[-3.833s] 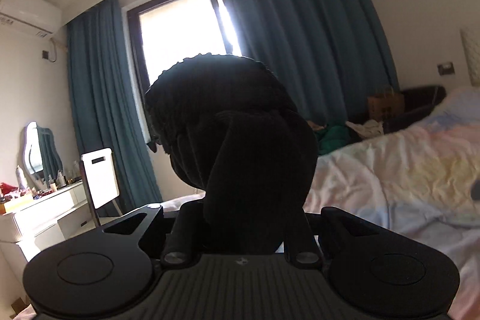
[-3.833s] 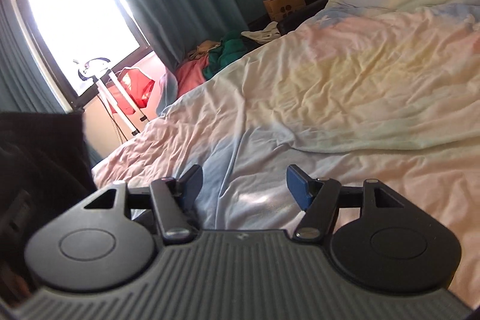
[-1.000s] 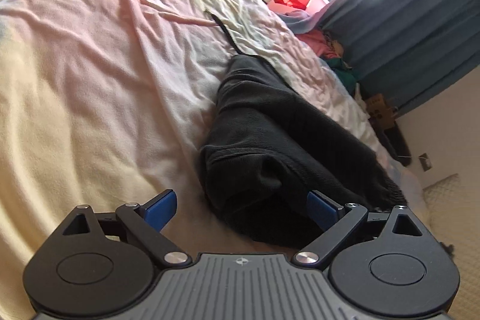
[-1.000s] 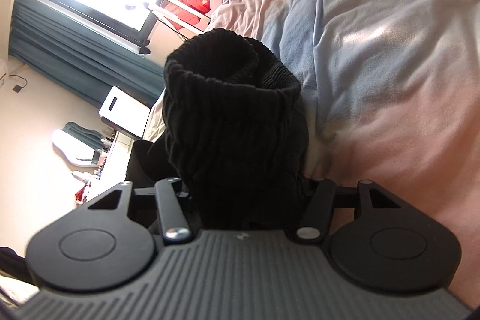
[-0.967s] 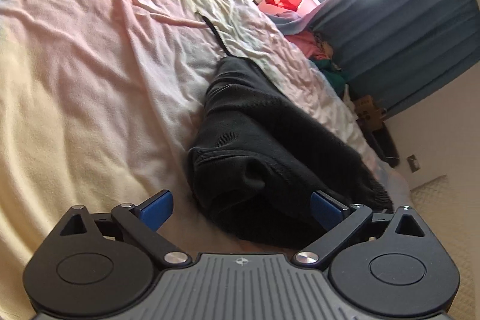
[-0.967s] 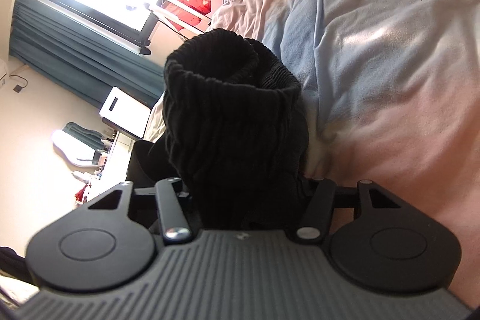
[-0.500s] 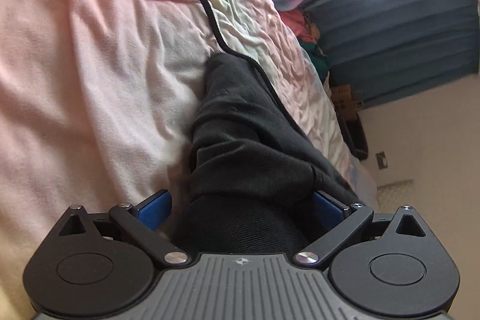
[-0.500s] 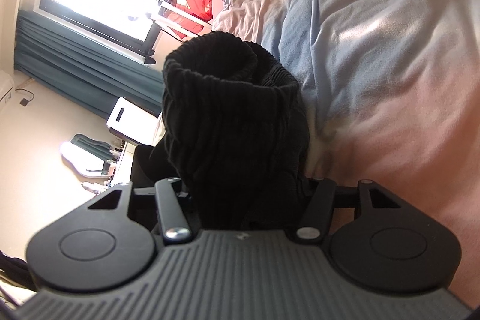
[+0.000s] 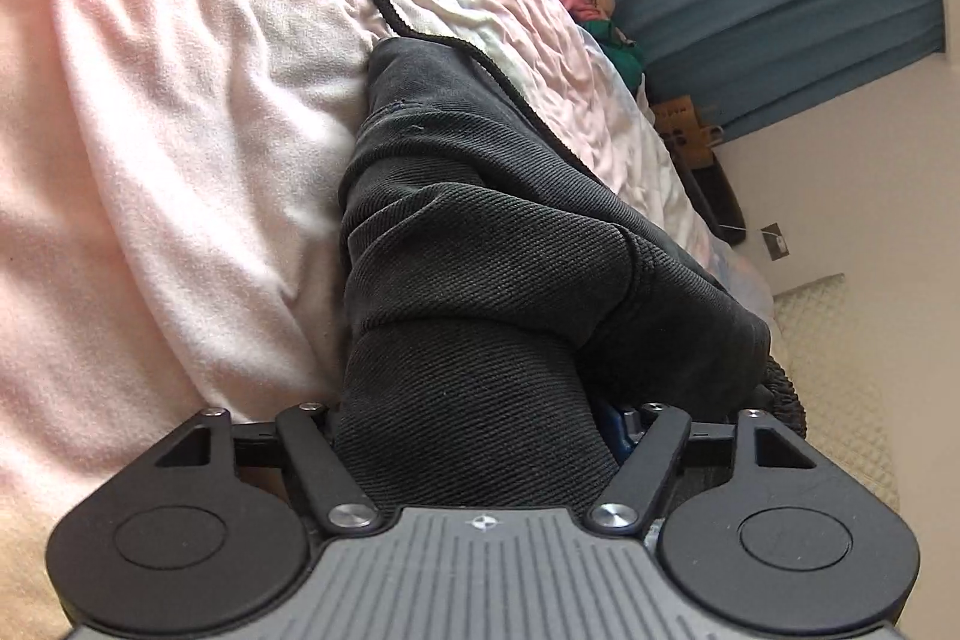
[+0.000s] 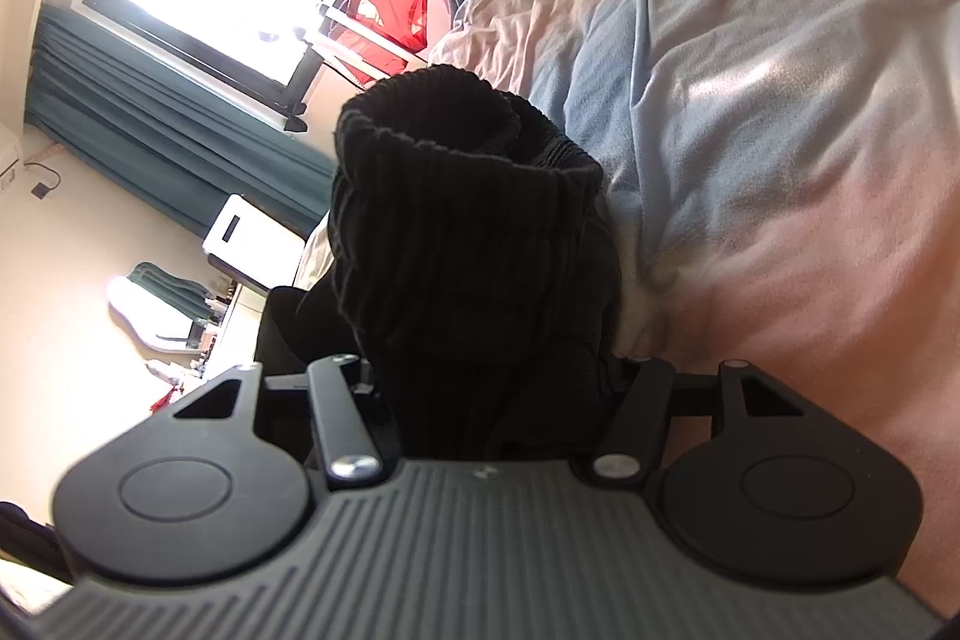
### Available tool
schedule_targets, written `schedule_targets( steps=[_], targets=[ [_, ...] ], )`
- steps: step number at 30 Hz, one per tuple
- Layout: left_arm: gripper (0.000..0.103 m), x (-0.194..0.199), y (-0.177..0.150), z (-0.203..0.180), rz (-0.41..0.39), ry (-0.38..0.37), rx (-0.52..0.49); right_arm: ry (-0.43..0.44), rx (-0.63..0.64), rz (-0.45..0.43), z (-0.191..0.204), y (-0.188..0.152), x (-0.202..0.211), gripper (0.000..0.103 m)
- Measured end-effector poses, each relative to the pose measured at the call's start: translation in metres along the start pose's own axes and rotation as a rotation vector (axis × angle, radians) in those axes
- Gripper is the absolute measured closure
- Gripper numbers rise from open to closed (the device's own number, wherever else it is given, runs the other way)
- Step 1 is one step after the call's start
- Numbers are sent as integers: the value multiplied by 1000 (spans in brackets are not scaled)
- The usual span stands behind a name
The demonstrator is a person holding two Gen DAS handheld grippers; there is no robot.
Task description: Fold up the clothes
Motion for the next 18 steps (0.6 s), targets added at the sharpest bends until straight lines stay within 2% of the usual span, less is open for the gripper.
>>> schedule_targets(
  steps=[5,11,15,18],
  targets=[
    [48,7,-1,-5,-30,-4,9,0,45,-32,11,0,5,46],
    [53,20,2,-20,-71,-43,77,108,-4,-88,28,12,23,50],
    [53,25,18,-50,-75,-65,80,160,-24,-129,37,34,40,51],
    [54,20,32,-89,-74,-68,42,189,-47,-166,37,58,56,52]
  ],
)
Point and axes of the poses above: each gripper's, at about its wrist camera, not at the fingertips, and x roughly against the way its jaws point, z to its left, y to its top, the point moved 5 cm from there along -x, roughly the way its jaws point, and after that the axes turned 7 degrees about z, right-handed, at the moved point
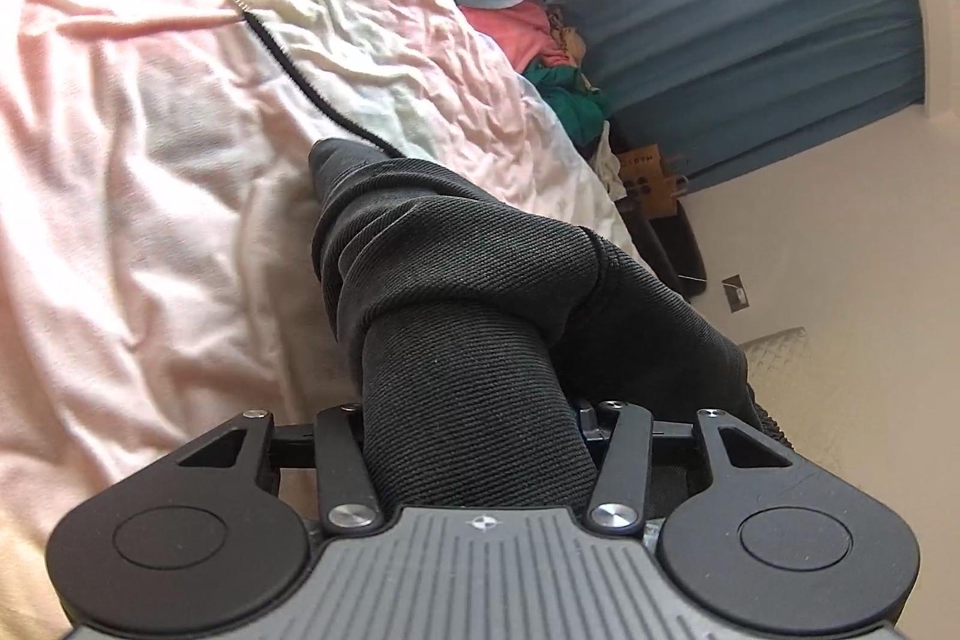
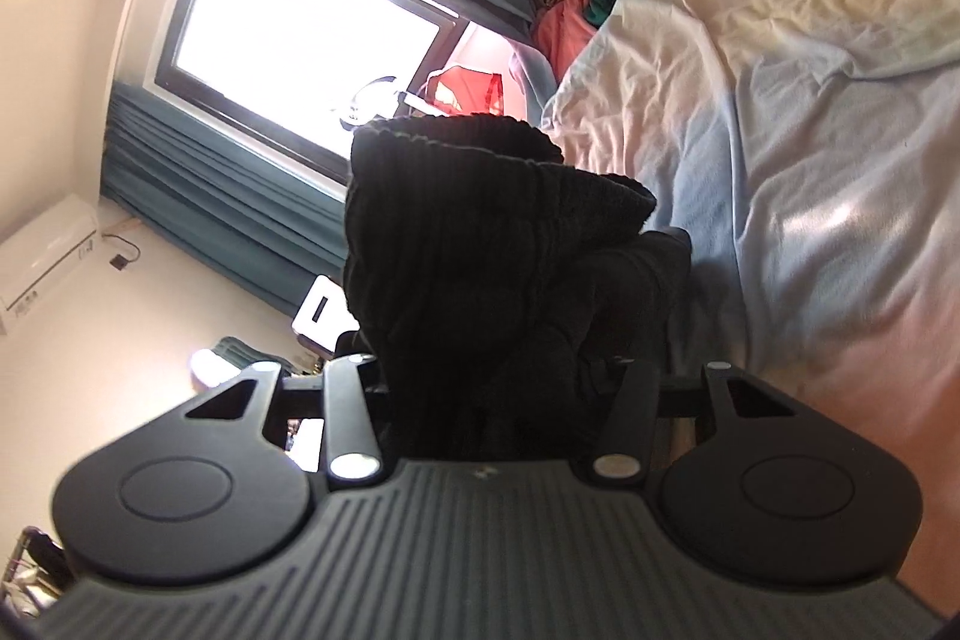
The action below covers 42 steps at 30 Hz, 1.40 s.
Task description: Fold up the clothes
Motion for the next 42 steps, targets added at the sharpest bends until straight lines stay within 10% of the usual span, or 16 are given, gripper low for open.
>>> schedule_targets(
  steps=[6,20,27,34,42],
  targets=[
    [54,-56,27,-93,4,-31,-87,37,-18,-124,-7,79,32,52],
    [54,-337,27,-266,159,-62,-234,-134,-7,-401,-114,272,103,52],
    [54,-413,-12,-224,253,49,-332,-274,-88,-304,-211,264,101,52],
    [49,-409,-45,-158,288,81,-442,-348,-129,-182,-266,195,98,49],
    [37,-358,-56,-197,263,214,-574,-458,-200,-174,-249,194,122,37]
  ],
)
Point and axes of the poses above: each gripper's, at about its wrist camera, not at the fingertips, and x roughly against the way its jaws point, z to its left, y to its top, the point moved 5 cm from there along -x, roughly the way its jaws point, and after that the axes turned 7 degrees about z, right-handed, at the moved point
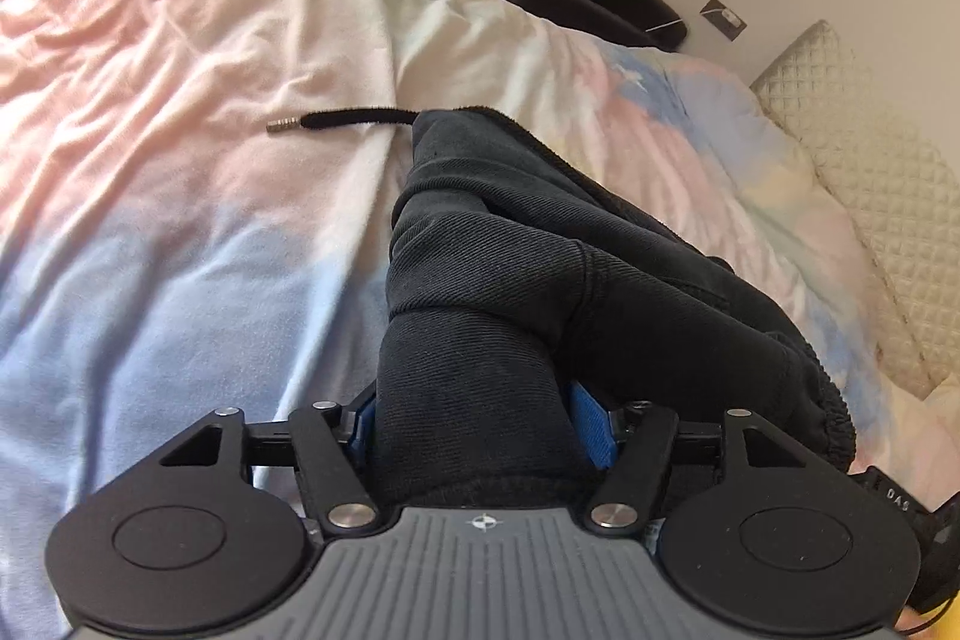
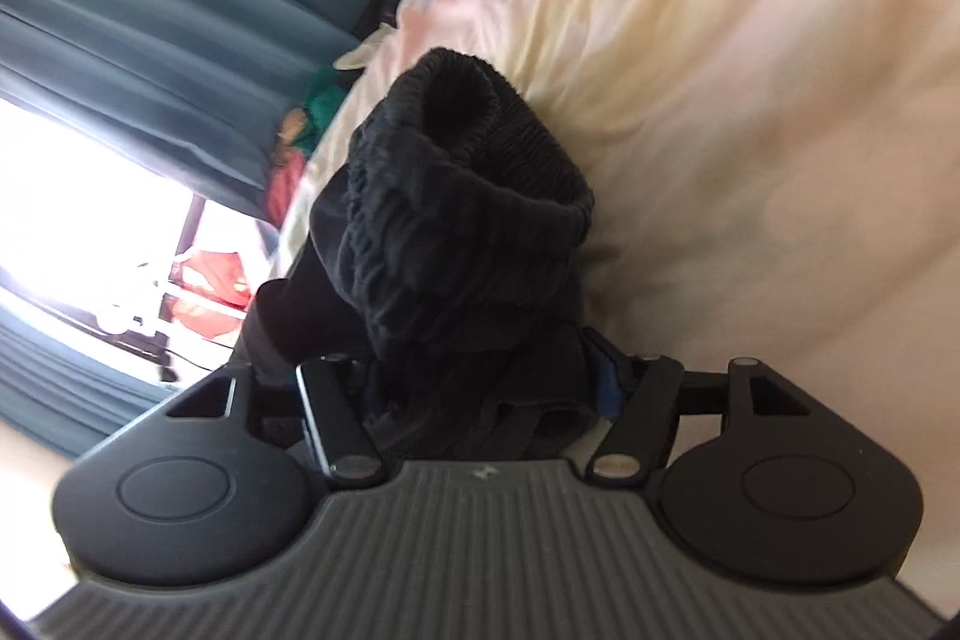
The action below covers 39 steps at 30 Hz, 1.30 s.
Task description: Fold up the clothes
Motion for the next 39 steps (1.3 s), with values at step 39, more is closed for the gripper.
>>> schedule_targets(
  steps=[39],
  targets=[
    [0,368,-235,-143,-488,297,-406,-112,751,-336,198,-223,277,15]
  ],
)
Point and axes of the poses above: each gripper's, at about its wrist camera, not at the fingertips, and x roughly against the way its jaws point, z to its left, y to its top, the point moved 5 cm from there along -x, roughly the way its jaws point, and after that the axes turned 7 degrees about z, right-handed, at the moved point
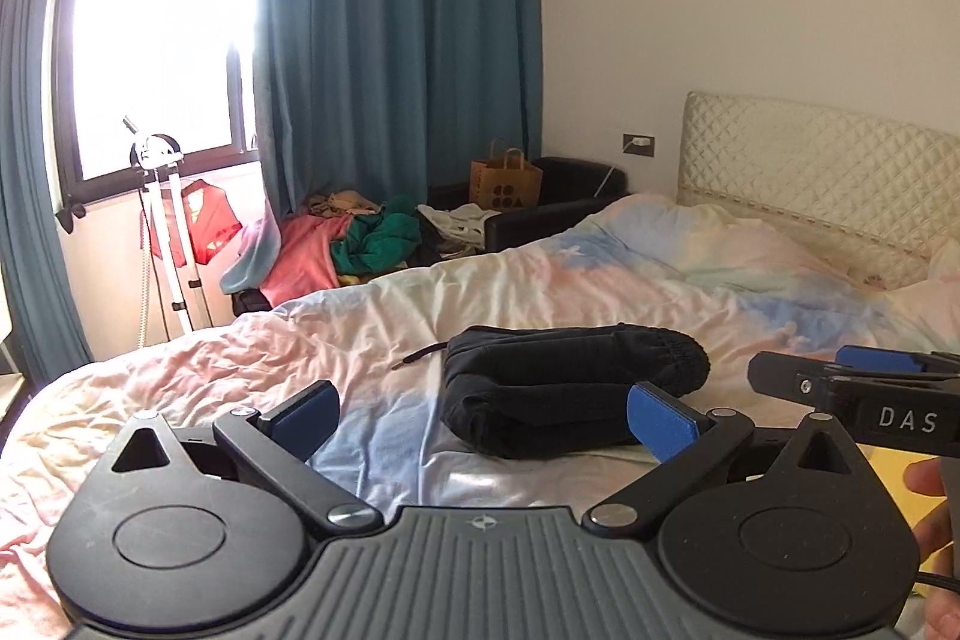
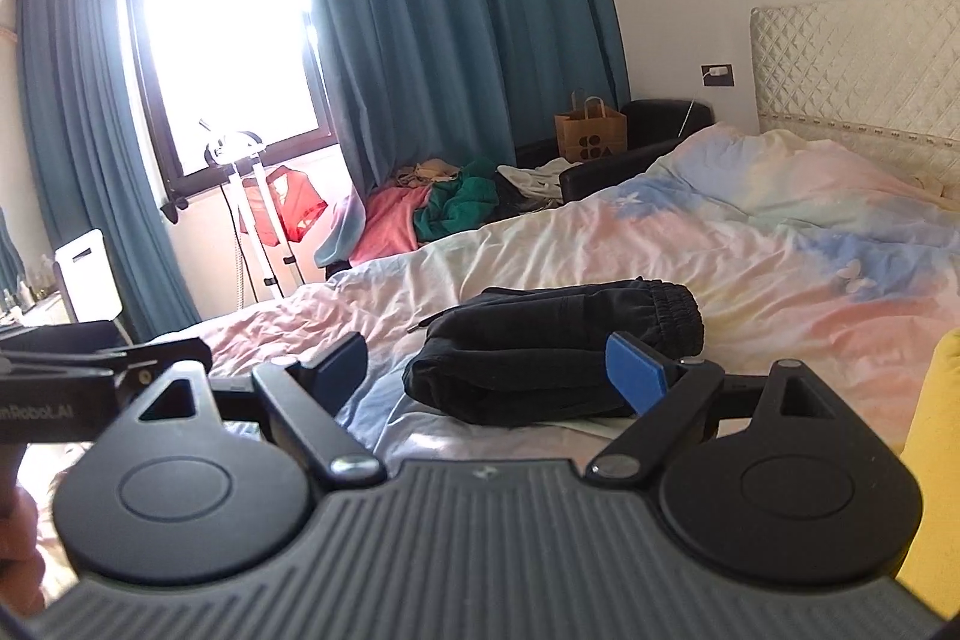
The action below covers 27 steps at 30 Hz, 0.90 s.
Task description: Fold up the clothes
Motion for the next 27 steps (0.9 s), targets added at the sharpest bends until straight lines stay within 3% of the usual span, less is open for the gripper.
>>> schedule_targets(
  steps=[12,27],
  targets=[
    [0,9,-44,36,-12,37,73,-69,33,4,14,-41,0,15],
    [0,13,-53,50,-9,1,89,-142,82,-28,36,-53,7,15]
  ],
)
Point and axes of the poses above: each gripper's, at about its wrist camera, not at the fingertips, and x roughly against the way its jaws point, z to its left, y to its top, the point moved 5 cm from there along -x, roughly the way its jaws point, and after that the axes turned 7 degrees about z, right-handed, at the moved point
